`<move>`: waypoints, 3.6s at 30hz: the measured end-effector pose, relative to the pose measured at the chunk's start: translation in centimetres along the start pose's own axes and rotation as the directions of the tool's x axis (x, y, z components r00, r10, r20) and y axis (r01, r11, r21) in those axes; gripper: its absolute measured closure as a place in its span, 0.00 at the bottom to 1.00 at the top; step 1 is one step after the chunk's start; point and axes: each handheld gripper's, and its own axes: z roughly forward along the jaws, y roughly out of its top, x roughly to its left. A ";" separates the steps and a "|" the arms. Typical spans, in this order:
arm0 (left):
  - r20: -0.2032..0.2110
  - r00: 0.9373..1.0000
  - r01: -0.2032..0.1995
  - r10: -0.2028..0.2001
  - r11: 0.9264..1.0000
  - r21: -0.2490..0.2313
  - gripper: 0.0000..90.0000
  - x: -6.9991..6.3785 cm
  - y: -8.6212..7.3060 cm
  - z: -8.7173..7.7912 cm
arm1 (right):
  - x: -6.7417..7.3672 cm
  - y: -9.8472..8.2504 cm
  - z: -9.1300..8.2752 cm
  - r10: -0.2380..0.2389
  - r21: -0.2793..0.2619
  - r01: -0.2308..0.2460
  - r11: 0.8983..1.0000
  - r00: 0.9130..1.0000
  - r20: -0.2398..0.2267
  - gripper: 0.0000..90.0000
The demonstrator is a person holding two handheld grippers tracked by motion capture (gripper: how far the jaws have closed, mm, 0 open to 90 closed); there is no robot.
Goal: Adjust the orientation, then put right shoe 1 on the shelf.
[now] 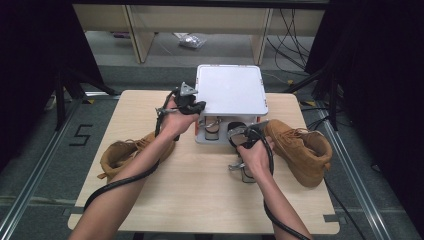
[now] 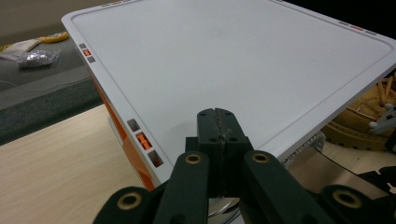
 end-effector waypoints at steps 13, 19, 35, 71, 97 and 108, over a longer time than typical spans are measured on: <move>-0.002 1.000 -0.002 0.002 1.000 -0.002 1.00 0.0 0.0 0.0 | -0.5 -0.5 -3.3 -0.148 -0.085 0.146 0.986 0.989 -0.010 0.36; 0.000 1.000 -0.004 0.004 1.000 0.000 1.00 0.0 0.0 0.0 | -2.1 -1.8 -6.2 -0.210 -0.198 0.192 0.961 0.975 -0.075 0.54; 0.002 1.000 0.001 -0.001 1.000 -0.001 1.00 0.0 0.0 0.0 | -6.9 -7.5 -7.3 -0.281 -0.149 0.264 0.953 0.954 -0.106 0.95; 0.006 1.000 0.008 -0.008 1.000 0.001 1.00 0.1 0.0 -0.1 | -5.1 -12.2 -5.2 -0.324 -0.118 0.308 0.944 0.933 -0.158 1.00; 0.008 1.000 0.001 -0.001 1.000 0.007 1.00 0.1 0.1 -0.1 | -2.3 -10.3 -3.8 -0.376 -0.173 0.348 0.922 0.911 -0.171 1.00; 0.009 1.000 -0.006 0.006 1.000 0.004 1.00 0.1 0.1 0.0 | -1.9 -8.8 -4.1 -0.374 -0.232 0.338 0.912 0.918 -0.134 1.00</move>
